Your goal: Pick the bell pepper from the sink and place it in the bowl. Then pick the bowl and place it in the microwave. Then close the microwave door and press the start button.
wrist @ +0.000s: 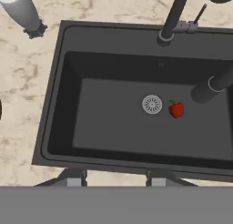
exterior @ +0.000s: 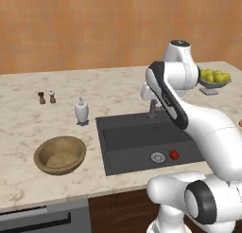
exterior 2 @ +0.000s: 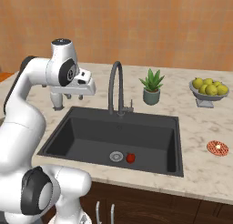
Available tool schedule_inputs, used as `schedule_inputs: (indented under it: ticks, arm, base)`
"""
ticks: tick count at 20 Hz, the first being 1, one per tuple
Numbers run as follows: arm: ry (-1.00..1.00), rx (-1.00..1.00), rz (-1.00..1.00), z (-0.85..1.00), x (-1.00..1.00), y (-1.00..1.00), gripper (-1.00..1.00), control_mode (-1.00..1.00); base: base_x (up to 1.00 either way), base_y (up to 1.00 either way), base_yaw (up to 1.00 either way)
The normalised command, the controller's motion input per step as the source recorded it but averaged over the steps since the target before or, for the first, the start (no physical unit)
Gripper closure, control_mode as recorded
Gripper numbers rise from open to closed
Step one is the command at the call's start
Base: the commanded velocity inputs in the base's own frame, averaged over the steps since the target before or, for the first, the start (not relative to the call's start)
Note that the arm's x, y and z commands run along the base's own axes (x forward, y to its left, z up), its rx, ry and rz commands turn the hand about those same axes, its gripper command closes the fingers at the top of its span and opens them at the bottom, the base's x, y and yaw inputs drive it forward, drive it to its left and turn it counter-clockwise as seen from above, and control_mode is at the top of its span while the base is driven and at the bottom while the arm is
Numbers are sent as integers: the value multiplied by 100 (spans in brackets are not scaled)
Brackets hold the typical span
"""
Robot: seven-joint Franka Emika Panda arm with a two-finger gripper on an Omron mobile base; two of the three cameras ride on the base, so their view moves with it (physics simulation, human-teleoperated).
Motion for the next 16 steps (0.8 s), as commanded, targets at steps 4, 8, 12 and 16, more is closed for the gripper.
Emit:
schedule_inputs:
  ticks: [4, 8, 12, 16]
  arm:
    - [-9, 0, 0, 0, -49, -4, -100, -100]
    - [-4, 0, 0, -5, -99, -20, -100, -100]
    - [0, 0, 4, -10, -41, -49, -100, -100]
    - [0, 0, 26, -11, -1, -85, -100, -100]
  base:
    - [0, 0, 0]
    - [0, 0, 0]
    - [0, 0, 0]
    - [0, 0, 0]
